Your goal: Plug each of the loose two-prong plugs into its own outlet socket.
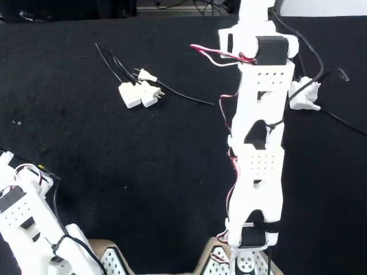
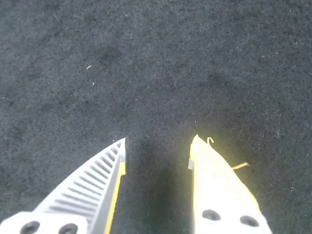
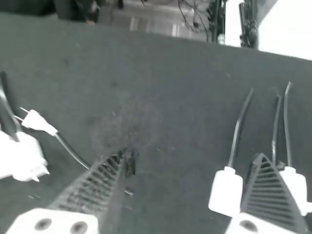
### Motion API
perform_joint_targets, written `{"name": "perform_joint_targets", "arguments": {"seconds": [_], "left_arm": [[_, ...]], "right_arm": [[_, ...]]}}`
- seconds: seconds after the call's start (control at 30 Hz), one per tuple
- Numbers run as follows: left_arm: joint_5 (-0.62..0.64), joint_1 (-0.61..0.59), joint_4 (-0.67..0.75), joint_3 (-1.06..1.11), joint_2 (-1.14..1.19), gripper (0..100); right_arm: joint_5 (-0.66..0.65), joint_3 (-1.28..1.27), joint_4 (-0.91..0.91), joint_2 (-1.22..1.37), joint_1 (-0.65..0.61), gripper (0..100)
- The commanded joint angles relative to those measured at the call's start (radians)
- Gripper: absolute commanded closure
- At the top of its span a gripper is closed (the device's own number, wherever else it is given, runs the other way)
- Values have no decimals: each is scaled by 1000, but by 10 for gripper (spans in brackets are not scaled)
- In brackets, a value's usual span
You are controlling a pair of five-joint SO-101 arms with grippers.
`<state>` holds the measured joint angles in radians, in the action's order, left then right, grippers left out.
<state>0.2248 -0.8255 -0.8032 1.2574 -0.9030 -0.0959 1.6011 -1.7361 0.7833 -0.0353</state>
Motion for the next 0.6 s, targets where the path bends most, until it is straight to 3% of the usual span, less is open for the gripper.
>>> {"name": "perform_joint_targets", "arguments": {"seconds": [0.0,0.17,0.57], "left_arm": [[0,10,14,-15,-17,784],[0,10,14,-15,-17,784],[0,10,14,-15,-17,784]], "right_arm": [[51,-125,-34,-131,-43,652],[58,-410,-29,-297,-92,650],[60,-506,-29,-409,-121,652]]}}
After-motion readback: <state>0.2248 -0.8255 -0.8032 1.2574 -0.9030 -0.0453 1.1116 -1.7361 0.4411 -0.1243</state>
